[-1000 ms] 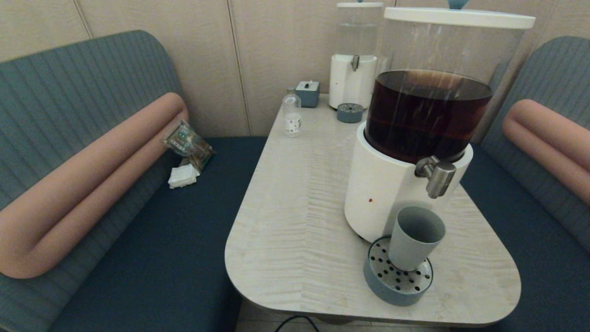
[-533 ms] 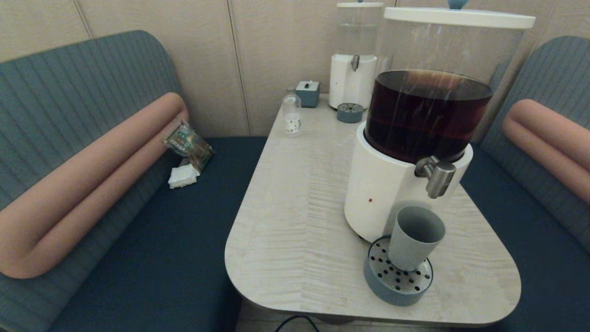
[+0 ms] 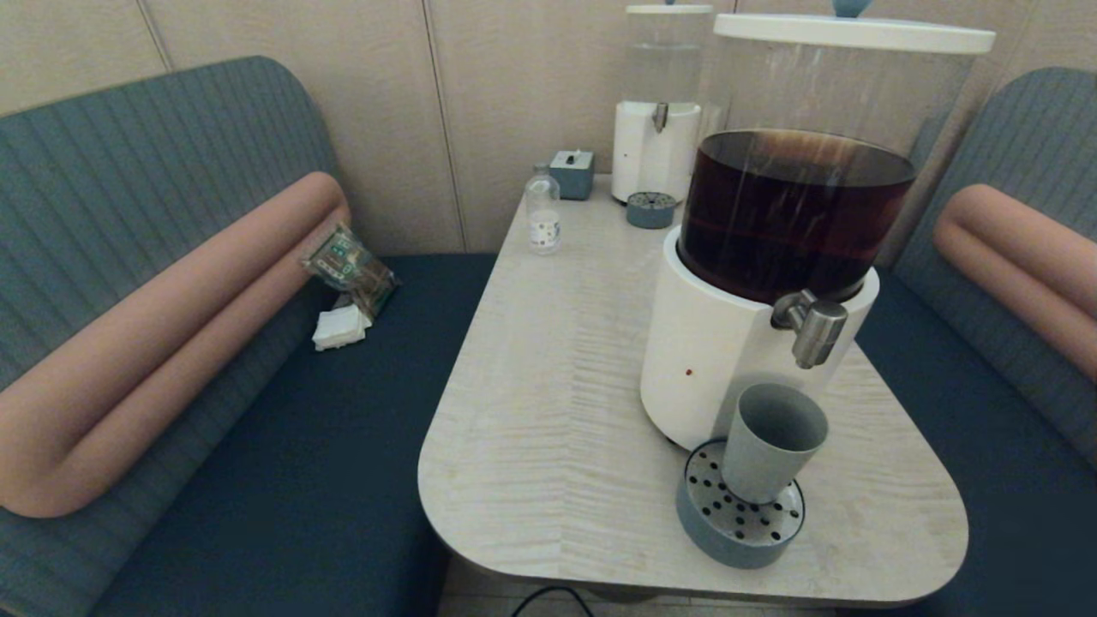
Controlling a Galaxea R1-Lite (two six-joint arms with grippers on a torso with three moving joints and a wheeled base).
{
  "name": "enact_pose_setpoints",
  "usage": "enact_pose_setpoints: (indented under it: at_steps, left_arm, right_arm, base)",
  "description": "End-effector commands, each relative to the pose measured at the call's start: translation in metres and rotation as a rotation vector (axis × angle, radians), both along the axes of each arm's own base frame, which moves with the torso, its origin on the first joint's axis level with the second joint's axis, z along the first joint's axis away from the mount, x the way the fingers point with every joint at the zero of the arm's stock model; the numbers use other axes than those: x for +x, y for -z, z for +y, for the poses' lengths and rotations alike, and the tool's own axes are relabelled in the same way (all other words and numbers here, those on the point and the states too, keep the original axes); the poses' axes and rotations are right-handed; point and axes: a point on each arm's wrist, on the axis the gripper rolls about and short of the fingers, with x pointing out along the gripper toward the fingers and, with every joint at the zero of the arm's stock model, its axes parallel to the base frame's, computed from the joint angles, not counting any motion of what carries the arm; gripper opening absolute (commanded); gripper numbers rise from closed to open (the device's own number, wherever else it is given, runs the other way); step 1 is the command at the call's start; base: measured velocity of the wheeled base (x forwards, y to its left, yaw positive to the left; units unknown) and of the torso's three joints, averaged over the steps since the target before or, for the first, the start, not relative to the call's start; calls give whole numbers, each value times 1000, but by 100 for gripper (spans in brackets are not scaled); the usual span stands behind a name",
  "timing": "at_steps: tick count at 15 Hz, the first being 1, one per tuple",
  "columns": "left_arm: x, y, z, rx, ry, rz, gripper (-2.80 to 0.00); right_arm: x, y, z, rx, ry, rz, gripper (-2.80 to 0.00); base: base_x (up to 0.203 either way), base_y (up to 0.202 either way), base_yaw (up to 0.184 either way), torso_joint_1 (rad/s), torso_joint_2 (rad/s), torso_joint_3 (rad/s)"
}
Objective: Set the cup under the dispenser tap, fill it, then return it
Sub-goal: Turn on the faucet
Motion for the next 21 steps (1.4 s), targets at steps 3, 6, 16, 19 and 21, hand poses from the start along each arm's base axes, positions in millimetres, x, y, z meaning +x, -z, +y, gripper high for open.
enact_pose_setpoints:
  at_steps: [3,6,16,19,21]
  left_arm:
    - [0,0,0,0,-1,2,-280]
    - [0,0,0,-1,-1,1,-280]
    - [0,0,0,-1,-1,3,-280]
    - [0,0,0,0,-1,3,-280]
    - [0,0,0,-1,-1,3,-280]
  right_arm:
    - [130,-22,15,86,-97,404,-280]
    - [172,-4,40,175,-207,645,-280]
    - [201,16,21,368,-477,792,-280]
    - [203,29,22,275,-495,785,-280]
    - [207,38,22,174,-513,762,-280]
  base:
    - [0,0,0,0,0,0]
    - [0,0,0,0,0,0]
    - [0,0,0,0,0,0]
    - [0,0,0,0,0,0]
    - [0,0,0,0,0,0]
